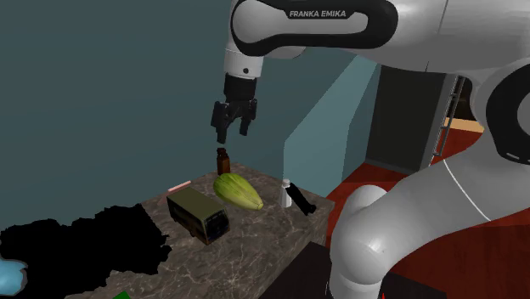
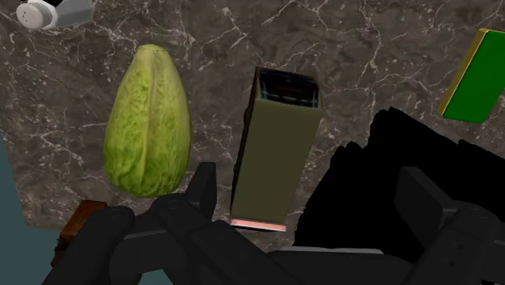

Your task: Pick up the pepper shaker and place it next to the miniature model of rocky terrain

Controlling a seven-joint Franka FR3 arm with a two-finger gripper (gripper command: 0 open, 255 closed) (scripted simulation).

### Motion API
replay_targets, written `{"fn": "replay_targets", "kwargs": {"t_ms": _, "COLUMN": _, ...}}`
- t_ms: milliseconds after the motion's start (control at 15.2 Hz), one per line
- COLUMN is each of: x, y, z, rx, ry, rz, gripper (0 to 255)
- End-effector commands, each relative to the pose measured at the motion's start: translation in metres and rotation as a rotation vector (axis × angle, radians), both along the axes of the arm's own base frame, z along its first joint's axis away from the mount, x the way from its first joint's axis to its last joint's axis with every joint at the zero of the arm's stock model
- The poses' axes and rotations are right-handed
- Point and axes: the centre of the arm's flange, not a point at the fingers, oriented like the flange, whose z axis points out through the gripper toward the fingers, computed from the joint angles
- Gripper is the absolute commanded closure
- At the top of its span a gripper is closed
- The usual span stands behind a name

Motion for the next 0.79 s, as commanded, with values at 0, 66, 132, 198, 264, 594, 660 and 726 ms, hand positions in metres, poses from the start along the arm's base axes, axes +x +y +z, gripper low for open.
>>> {"fn": "replay_targets", "kwargs": {"t_ms": 0, "x": 0.0, "y": 0.0, "z": 0.0, "rx": 0.0, "ry": 0.0, "rz": 0.0, "gripper": 0}}
{"fn": "replay_targets", "kwargs": {"t_ms": 66, "x": 0.001, "y": -0.008, "z": -0.009, "rx": -0.006, "ry": 0.006, "rz": -0.005, "gripper": 0}}
{"fn": "replay_targets", "kwargs": {"t_ms": 132, "x": 0.001, "y": -0.016, "z": -0.019, "rx": -0.013, "ry": 0.011, "rz": -0.009, "gripper": 0}}
{"fn": "replay_targets", "kwargs": {"t_ms": 198, "x": 0.002, "y": -0.024, "z": -0.028, "rx": -0.019, "ry": 0.017, "rz": -0.014, "gripper": 0}}
{"fn": "replay_targets", "kwargs": {"t_ms": 264, "x": 0.002, "y": -0.032, "z": -0.037, "rx": -0.025, "ry": 0.023, "rz": -0.019, "gripper": 0}}
{"fn": "replay_targets", "kwargs": {"t_ms": 594, "x": 0.002, "y": -0.074, "z": -0.083, "rx": -0.057, "ry": 0.051, "rz": -0.042, "gripper": 0}}
{"fn": "replay_targets", "kwargs": {"t_ms": 660, "x": 0.002, "y": -0.082, "z": -0.092, "rx": -0.063, "ry": 0.057, "rz": -0.047, "gripper": 0}}
{"fn": "replay_targets", "kwargs": {"t_ms": 726, "x": 0.002, "y": -0.091, "z": -0.1, "rx": -0.069, "ry": 0.063, "rz": -0.052, "gripper": 0}}
